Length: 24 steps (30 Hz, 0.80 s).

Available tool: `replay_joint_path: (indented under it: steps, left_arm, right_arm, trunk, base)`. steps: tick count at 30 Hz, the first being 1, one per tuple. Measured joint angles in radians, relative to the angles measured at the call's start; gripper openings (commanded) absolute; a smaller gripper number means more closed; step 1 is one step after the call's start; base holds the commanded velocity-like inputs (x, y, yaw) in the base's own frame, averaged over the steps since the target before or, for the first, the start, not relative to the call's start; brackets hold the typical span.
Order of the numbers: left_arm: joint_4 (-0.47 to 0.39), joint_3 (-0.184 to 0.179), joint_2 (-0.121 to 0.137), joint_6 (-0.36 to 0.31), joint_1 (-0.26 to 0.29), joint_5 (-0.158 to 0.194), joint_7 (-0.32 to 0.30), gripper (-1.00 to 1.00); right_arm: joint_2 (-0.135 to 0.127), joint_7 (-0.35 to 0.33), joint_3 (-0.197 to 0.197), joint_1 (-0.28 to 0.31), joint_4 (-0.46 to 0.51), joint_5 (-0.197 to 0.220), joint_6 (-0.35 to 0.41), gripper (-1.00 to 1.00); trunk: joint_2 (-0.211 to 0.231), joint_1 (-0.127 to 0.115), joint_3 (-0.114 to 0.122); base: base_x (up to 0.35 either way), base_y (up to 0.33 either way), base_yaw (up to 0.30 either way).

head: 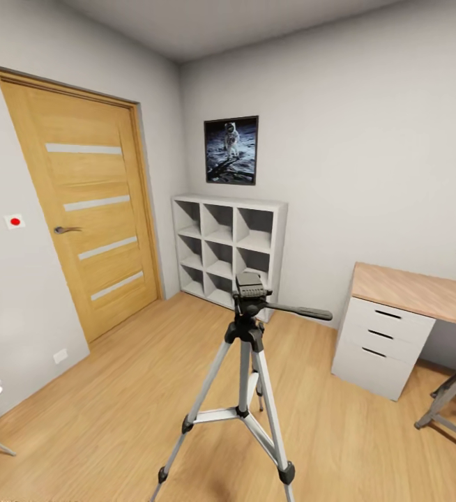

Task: Attach the digital camera to the camera tripod in the bedroom.

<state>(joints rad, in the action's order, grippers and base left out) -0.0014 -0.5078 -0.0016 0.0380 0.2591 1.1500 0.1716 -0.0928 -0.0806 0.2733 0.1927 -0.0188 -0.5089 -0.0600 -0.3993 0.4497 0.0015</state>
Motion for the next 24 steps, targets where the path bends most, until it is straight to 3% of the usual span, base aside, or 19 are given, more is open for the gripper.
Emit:
replay_joint_path:
  steps: [11, 15, 18, 24]
  left_arm:
    - [-0.001, -0.002, -0.01, -0.006, 0.0, -0.011, -0.002, -1.0]
    - [-0.001, -0.002, -0.015, -0.007, 0.0, -0.033, -0.002, -1.0]
    - [-0.001, -0.003, -0.019, -0.009, 0.0, -0.072, -0.002, -1.0]
    - [-0.001, -0.002, -0.022, -0.01, 0.0, -0.118, -0.004, -1.0]
  right_arm:
    - [0.0, 0.0, -0.001, 0.0, -0.001, 0.001, 0.003, 1.0]
    - [0.0, 0.0, 0.0, 0.0, -0.002, 0.001, 0.003, 1.0]
    - [0.0, 0.0, 0.0, 0.0, -0.002, 0.002, 0.003, 1.0]
    - [0.0, 0.0, 0.001, 0.0, -0.002, 0.002, 0.003, 1.0]
  trunk:
    - [0.0, 0.0, 0.0]
    - [0.0, 0.0, 0.0]
    - [0.0, 0.0, 0.0]
    - [0.0, 0.0, 0.0]
  base:
    - [0.0, 0.0, 0.01]
    - [0.0, 0.0, 0.0]
    - [0.0, 0.0, 0.0]
    - [0.0, -0.123, 0.0]
